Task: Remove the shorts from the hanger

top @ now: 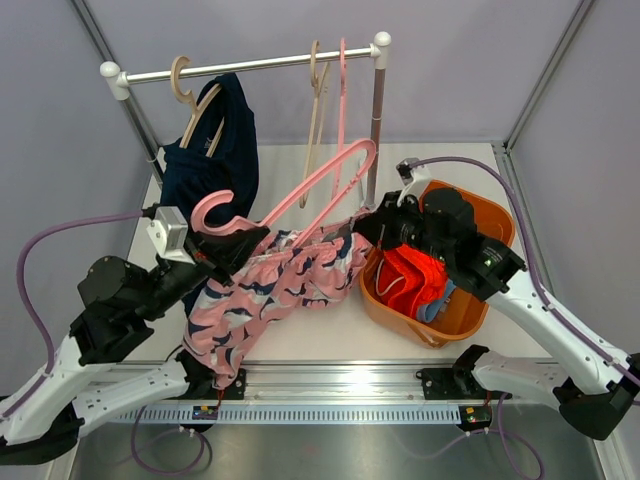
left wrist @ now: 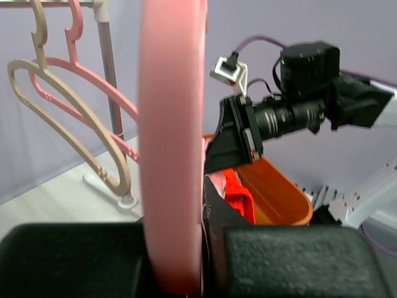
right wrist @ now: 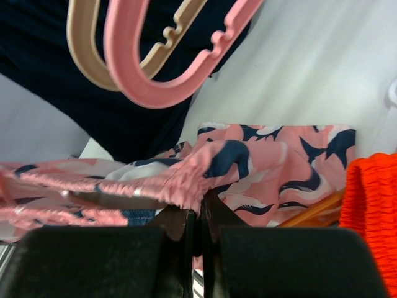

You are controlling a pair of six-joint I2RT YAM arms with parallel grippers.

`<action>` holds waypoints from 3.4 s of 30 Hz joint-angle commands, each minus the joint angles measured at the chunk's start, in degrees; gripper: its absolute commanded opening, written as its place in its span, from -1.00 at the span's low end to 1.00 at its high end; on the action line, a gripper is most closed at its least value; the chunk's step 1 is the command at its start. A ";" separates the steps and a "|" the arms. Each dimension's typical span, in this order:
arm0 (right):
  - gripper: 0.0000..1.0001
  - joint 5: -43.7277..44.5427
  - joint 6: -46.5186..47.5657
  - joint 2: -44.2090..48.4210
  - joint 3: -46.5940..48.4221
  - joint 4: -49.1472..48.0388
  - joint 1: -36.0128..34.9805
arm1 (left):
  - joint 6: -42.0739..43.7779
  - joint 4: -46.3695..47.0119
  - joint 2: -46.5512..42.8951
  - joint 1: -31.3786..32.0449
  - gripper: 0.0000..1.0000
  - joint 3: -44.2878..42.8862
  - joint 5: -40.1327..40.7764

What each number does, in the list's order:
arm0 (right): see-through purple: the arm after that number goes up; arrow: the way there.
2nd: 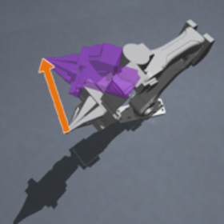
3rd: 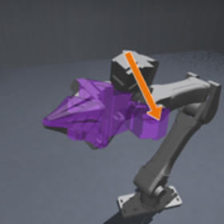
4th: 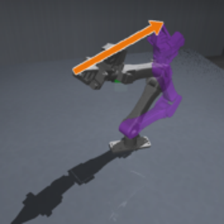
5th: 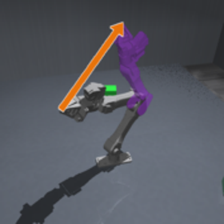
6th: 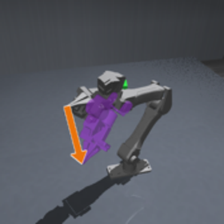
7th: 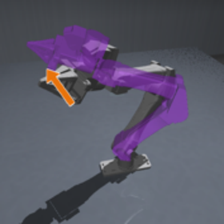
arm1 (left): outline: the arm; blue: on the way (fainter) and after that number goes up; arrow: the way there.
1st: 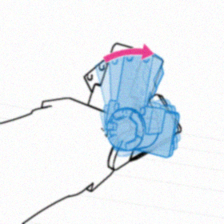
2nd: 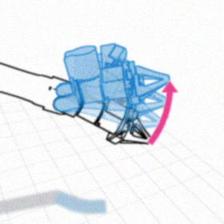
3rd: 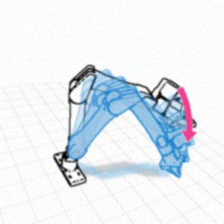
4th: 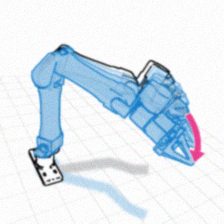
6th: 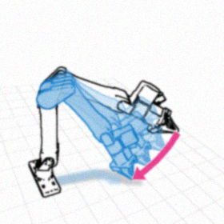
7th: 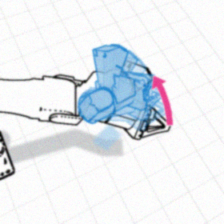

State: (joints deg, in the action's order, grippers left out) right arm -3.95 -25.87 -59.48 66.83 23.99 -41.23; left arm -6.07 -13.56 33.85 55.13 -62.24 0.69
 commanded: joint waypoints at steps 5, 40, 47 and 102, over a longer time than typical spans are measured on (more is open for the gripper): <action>-1.00 1.57 3.63 -4.40 5.23 -2.19 -11.75 | -2.55 20.49 8.49 0.15 -1.00 -2.18 5.37; -1.00 10.89 9.44 -16.45 5.34 4.40 -21.61 | 4.04 50.23 6.41 0.06 -1.00 -3.75 24.89; -1.00 15.87 10.83 -14.26 10.85 6.59 -21.61 | 3.60 31.86 9.92 0.06 -1.00 -13.95 27.78; -0.92 42.98 23.35 -12.49 45.50 3.39 16.26 | 0.53 15.15 5.53 0.06 -0.99 -5.61 33.94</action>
State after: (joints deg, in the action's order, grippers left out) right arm 46.44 9.96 -69.82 112.79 15.51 -28.71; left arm -4.62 -0.23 40.05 55.13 -67.79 34.50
